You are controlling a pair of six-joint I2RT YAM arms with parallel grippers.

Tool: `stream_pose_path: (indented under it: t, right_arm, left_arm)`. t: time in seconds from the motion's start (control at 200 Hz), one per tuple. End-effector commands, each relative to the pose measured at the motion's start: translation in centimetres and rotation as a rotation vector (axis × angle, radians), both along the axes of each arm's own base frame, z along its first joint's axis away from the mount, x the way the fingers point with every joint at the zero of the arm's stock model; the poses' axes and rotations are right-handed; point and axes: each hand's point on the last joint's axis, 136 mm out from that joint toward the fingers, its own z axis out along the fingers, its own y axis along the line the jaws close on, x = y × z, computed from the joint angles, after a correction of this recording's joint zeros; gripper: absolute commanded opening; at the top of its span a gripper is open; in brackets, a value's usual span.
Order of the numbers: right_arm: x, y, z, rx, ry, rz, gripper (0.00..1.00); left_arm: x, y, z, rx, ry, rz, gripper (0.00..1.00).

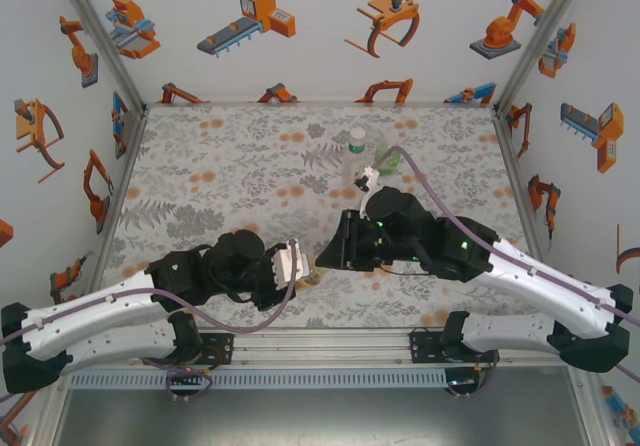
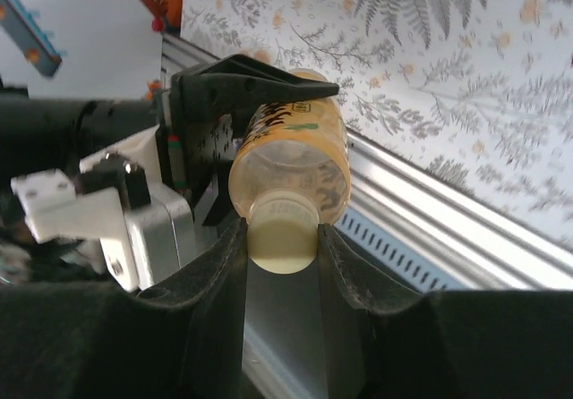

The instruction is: Screw on the bottle caps

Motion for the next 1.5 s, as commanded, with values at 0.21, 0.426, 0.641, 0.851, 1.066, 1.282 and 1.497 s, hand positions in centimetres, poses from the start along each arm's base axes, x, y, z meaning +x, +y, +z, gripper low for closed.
stream_pose_path:
  t: [0.21, 0.426, 0.641, 0.851, 1.066, 1.282, 1.497]
  right_arm:
    - [2.1, -0.5, 0.8, 0.034, 0.008, -0.169, 0.24]
    - [2.0, -0.2, 6.8, 0.097, -0.337, 0.028, 0.5]
    - [0.0, -1.0, 10.1, 0.076, -0.696, 0.278, 0.57]
    - [-4.2, -0.8, 12.3, 0.109, -1.028, 0.621, 0.56]
    - [-8.6, -0.6, 11.9, 0.156, -1.227, 0.976, 0.56]
    - [-10.0, -0.5, 10.6, 0.148, -1.209, 1.14, 0.55]
    - [-9.6, -0.2, 10.0, 0.131, -1.218, 1.128, 0.49]
  left_arm:
    - [-0.6, -2.2, 4.6, -0.181, -0.05, -0.075, 0.0]
    - [-1.0, -2.1, 5.0, -0.196, -0.053, -0.092, 0.0]
    - [-1.1, -2.0, 5.3, -0.21, -0.059, -0.102, 0.0]
    - [-2.0, -2.4, 6.0, -0.243, -0.048, -0.152, 0.0]
    - [-3.1, -2.5, 7.0, -0.269, -0.029, -0.211, 0.0]
    - [-3.6, -2.3, 7.1, -0.268, -0.008, -0.234, 0.0]
    - [-3.6, -2.3, 7.0, -0.268, -0.005, -0.229, 0.0]
